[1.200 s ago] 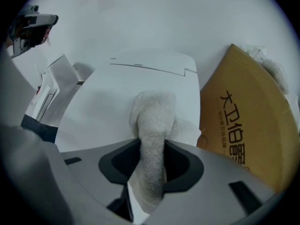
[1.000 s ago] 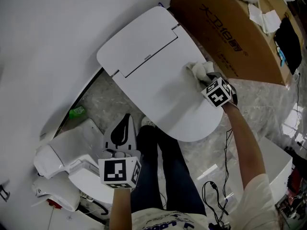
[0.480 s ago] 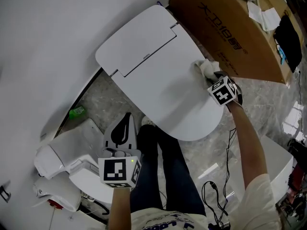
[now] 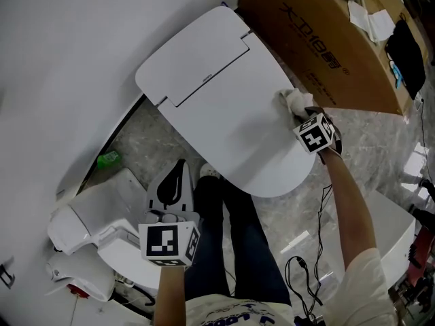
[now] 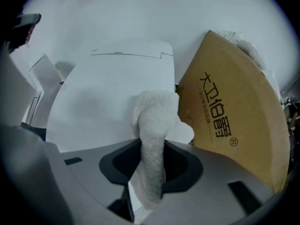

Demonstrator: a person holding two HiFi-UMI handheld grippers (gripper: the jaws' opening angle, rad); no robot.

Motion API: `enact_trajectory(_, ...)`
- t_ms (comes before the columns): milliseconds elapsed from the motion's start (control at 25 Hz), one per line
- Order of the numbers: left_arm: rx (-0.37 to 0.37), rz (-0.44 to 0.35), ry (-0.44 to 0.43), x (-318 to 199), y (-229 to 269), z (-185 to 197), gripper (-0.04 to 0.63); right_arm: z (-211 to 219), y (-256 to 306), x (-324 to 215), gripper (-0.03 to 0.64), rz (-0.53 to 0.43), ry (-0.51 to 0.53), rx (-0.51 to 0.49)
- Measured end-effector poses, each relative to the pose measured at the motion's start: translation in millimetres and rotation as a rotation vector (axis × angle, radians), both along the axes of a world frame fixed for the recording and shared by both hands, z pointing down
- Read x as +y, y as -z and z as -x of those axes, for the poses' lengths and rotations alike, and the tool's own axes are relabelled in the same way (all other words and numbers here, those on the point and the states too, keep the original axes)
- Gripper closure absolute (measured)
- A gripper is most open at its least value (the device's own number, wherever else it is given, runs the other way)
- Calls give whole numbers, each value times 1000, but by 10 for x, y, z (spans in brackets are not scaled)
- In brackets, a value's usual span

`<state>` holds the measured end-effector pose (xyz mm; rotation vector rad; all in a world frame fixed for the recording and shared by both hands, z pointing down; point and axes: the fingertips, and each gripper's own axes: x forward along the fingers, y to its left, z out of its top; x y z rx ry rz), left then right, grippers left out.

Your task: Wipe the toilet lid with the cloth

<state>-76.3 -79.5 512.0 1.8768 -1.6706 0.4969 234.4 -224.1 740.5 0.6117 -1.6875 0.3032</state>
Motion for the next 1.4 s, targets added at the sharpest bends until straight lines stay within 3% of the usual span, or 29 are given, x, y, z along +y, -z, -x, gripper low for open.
enact_trajectory(440,13,-13,-12,100,41,28,586,188,-2,487,497,9,-8,-36)
enact_trajectory(1400,28,-25,-33,353,110,162,586,970,-4,1596,497,93,148,-91)
